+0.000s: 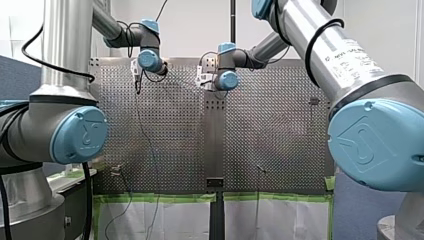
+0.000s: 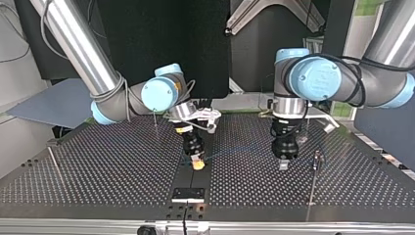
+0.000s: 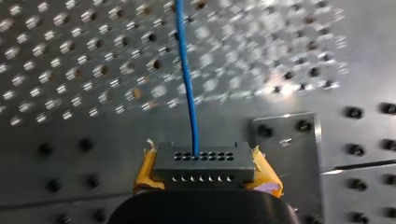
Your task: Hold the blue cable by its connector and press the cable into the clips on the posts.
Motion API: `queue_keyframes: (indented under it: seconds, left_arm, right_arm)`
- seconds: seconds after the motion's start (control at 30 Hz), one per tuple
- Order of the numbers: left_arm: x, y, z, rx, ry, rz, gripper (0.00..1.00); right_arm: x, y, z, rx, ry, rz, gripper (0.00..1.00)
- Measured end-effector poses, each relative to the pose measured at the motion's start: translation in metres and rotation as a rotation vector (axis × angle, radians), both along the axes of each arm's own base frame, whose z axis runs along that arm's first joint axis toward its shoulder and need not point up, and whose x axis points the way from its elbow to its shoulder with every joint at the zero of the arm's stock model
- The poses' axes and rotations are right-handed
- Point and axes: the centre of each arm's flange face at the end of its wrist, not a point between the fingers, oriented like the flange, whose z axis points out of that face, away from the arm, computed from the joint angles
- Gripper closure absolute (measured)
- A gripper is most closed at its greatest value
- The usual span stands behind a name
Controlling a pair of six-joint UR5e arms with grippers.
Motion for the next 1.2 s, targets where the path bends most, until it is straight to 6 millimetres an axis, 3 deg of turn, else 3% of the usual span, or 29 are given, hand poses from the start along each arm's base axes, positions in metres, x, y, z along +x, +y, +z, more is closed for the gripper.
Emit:
queue_keyframes:
  seconds: [0.53,0.87,1.2]
  left_arm:
    - [-0.019,-0.055,-0.121,0.084,0.129,-0.004,1.0]
    - [-0.047,-0.085,-0.192,0.127,0.204,-0.024,1.0]
    - [-0.066,-0.116,-0.242,0.139,0.227,-0.07,1.0]
  right_arm:
    - [-0.025,-0.009,-0.053,0.003,0.027,-0.103,1.0]
    - [-0.028,0.003,-0.086,-0.008,0.045,-0.107,1.0]
    - [-0.041,0.005,-0.115,0.021,0.008,-0.132,1.0]
